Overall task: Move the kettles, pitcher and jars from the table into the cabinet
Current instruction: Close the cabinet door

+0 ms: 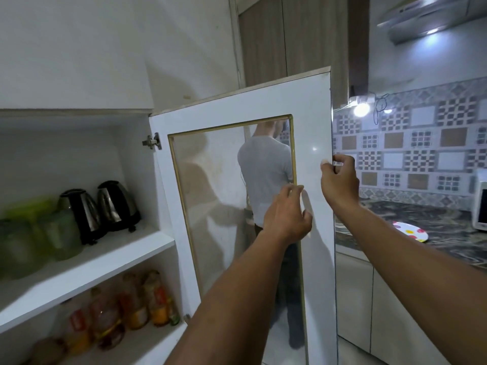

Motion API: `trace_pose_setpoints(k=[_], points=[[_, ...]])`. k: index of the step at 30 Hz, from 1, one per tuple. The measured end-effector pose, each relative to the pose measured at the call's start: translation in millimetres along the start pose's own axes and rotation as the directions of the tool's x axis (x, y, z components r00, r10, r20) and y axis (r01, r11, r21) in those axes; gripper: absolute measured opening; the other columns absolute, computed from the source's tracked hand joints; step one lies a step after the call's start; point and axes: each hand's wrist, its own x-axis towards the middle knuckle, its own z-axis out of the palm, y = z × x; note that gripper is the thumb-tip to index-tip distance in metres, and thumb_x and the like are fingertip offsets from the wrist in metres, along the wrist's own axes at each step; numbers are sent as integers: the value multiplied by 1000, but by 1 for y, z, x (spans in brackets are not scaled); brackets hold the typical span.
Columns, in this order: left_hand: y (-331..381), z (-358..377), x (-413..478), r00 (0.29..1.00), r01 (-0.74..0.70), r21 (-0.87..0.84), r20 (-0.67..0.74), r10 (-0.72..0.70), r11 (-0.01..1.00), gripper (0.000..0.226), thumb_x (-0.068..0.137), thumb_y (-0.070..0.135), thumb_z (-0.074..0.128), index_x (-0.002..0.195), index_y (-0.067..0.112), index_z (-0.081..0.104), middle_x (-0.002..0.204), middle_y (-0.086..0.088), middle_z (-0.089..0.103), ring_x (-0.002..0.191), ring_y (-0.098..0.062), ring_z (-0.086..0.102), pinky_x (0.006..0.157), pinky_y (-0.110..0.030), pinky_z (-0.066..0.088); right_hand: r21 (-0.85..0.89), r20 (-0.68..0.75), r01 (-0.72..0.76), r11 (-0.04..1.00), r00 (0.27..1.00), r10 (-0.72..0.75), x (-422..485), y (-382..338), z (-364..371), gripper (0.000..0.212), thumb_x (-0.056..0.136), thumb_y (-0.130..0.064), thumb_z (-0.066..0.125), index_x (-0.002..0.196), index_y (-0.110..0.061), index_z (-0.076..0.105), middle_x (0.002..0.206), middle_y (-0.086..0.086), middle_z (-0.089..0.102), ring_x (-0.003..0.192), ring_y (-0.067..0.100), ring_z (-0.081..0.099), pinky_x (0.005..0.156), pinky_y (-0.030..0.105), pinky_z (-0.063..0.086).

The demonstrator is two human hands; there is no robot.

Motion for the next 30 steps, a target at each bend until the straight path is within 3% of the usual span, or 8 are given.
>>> trace_pose_setpoints(k=[3,6,10,17,20,23,28,30], points=[[0,-5,-13,1000,-30,42,-10,30,999,70,92,38,62,153,26,29,158,1,31,136,-25,46,104,-44,48,-22,-29,4,1000,1000,-4,-10,-3,-12,29,102,-36,37,101,-17,59,98,5,63,91,28,56,80,37,44],[-1,-14,-31,996,-58,62,-67,62,996,68,91,47,59,148,28,28,152,1,33,125,-26,54,96,-42,54,28,-32,-44,999,999,45,-24,-13,-18,54,100,-49,31,89,-10,68,90,12,70,89,34,64,84,48,53],[1,-35,-57,983,-55,63,-170,65,997,64,93,53,53,146,28,29,146,-4,39,124,-25,53,96,-40,53,63,57,-87,994,995,84,-49,-36,-25,62,100,-52,37,82,-1,67,90,22,71,89,40,67,86,53,53],[-8,-110,-109,910,-82,128,-395,127,988,53,99,54,39,137,19,45,134,-4,51,110,-19,58,85,-37,57,149,332,-203,968,932,145,-101,-69,-2,49,84,-61,49,81,-20,76,99,11,71,100,32,67,88,46,56],[-26,-147,-135,892,-99,203,-416,178,974,65,95,64,39,135,14,48,126,-6,57,106,-19,59,85,-33,53,190,478,-159,969,877,50,-135,-96,12,25,99,-26,48,84,-17,65,86,5,67,83,21,65,76,37,56],[-47,-184,-162,896,-83,304,-395,205,949,82,86,78,38,135,13,49,124,-6,61,106,-18,60,85,-32,53,206,558,-40,978,826,-83,-161,-114,37,19,97,-14,47,93,-12,66,95,13,73,91,27,69,80,42,59],[-81,-249,-212,870,12,429,-450,202,903,73,86,70,47,125,10,62,114,-6,70,99,-20,66,79,-28,52,299,647,47,953,724,-238,-216,-153,87,23,97,-30,56,83,-25,73,85,-4,76,82,11,72,60,21,56],[-97,-274,-233,856,56,485,-473,208,873,58,89,59,49,117,11,65,105,-5,70,91,-22,66,72,-26,48,338,650,53,940,709,-274,-241,-168,111,23,92,-39,61,79,-28,77,90,1,78,89,17,73,66,32,61]])
